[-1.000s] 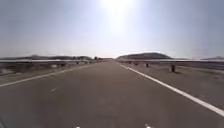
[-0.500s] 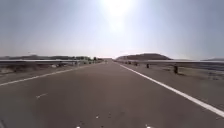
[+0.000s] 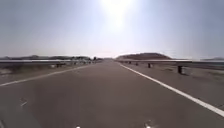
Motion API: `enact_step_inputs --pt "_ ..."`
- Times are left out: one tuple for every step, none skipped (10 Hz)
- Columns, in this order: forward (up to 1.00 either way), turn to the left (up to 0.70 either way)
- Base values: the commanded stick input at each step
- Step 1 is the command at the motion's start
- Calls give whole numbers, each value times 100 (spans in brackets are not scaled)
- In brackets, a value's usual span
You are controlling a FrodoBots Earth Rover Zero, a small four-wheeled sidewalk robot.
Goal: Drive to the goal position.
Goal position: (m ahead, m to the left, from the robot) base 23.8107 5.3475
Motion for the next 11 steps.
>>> enact_step_inputs --pt "70 0" --pt "70 0" --pt "70 0" --pt "70 0" --pt "70 0" --pt "70 0" --pt "70 0" --pt "70 0" --pt "70 0" --pt "70 0" --pt "70 0"
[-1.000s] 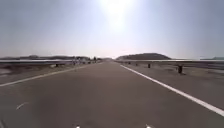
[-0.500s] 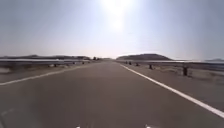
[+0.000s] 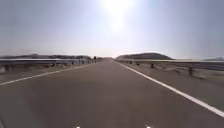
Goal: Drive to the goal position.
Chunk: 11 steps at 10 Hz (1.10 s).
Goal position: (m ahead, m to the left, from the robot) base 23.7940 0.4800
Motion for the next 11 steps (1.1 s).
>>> enact_step_inputs --pt "70 0" --pt "70 0" --pt "70 0" --pt "70 0" --pt "70 0" --pt "70 0" --pt "70 0" --pt "70 0" --pt "70 0" --pt "70 0" --pt "70 0"
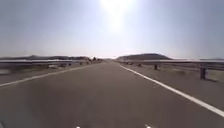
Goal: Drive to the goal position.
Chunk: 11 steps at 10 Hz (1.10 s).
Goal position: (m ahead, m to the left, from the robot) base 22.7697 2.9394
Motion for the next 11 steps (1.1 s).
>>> enact_step_inputs --pt "70 0" --pt "70 0" --pt "70 0" --pt "70 0" --pt "70 0" --pt "70 0" --pt "70 0" --pt "70 0" --pt "70 0" --pt "70 0" --pt "70 0"
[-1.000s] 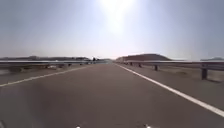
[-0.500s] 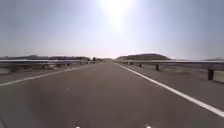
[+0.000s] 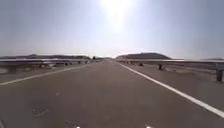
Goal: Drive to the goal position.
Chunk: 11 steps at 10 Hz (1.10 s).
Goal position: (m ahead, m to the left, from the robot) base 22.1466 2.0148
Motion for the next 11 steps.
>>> enact_step_inputs --pt "70 0" --pt "70 0" --pt "70 15" --pt "70 31" --pt "70 15" --pt "70 0" --pt "70 0" --pt "70 0" --pt "70 0" --pt "70 0" --pt "70 0"
